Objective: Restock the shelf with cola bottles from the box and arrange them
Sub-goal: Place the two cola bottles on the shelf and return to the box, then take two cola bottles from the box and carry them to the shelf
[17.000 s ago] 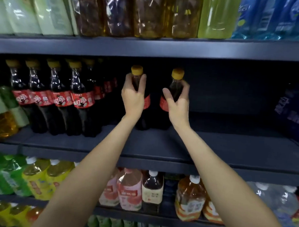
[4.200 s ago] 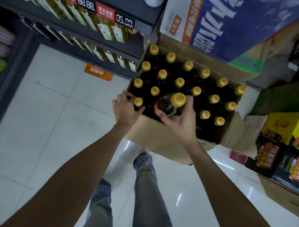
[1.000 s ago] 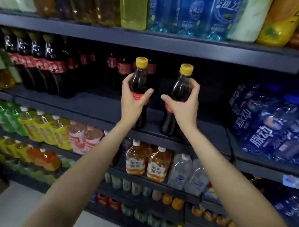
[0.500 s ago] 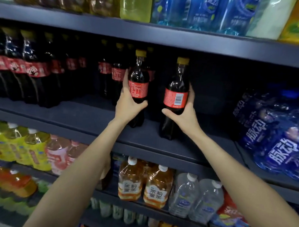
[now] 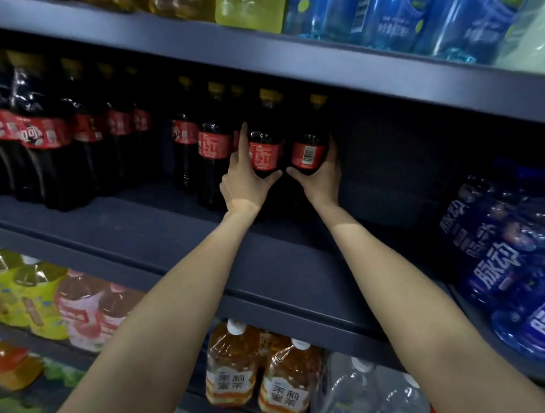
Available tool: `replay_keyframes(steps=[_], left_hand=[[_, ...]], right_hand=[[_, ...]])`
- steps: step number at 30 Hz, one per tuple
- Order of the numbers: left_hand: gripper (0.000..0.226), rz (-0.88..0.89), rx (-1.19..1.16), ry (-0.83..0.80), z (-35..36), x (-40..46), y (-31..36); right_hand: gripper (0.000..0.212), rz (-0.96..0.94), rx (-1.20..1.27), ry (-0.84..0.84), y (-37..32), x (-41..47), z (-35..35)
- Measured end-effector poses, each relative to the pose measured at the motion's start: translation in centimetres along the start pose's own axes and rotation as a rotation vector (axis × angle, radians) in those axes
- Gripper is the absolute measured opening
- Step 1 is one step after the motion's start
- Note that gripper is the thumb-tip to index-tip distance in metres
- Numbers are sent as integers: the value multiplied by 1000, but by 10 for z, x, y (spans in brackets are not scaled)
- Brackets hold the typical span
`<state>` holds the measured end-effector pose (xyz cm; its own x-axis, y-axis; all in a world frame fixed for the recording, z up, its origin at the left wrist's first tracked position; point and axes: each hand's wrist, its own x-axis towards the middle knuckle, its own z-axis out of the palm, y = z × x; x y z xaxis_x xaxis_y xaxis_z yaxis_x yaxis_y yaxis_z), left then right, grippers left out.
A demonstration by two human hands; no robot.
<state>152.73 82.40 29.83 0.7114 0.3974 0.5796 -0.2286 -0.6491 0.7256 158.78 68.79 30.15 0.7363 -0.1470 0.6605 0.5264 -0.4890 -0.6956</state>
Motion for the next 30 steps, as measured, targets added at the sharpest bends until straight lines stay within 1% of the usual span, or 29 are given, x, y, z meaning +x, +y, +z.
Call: replay_keyframes(steps=[4,7,11,14,16,19,21,22,24,27,30], left_hand=[[106,11,-8,-1,3,2,-5],[105,28,59,-50,5,-3,-2],[106,-3,142,-119,1,-2,2],[106,-21,145,-174,-8,0,5],[102,-65,101,-241,-15,0,7],[92,-180,14,-388,-32,-4,7],[83,-213,-19,-431,-48,-14,6],[76,-209,-27,-438,-56,-21,8],[60,-172,-64,-431,-73,-41,13],[34,-100,-180,-406,-94,-81,30],[19,-3,-238,-455,-104,-134,54]], right_hand=[[102,87,3,34,7,1,11],[99,163,-52,-10,9,-4,15],[101,219,-154,-78,7,-9,13],[107,230,-192,-112,-6,-17,3],[104,202,-250,-136,-17,-25,-7],[88,202,-343,-209,-37,-45,-28],[71,178,-362,-246,-53,-64,-46],[63,129,-376,-239,-61,-74,-57],[49,-7,-435,-187,-74,-98,-78],[34,-124,-496,-100,-89,-140,-110],[22,-236,-577,44,-99,-195,-151]])
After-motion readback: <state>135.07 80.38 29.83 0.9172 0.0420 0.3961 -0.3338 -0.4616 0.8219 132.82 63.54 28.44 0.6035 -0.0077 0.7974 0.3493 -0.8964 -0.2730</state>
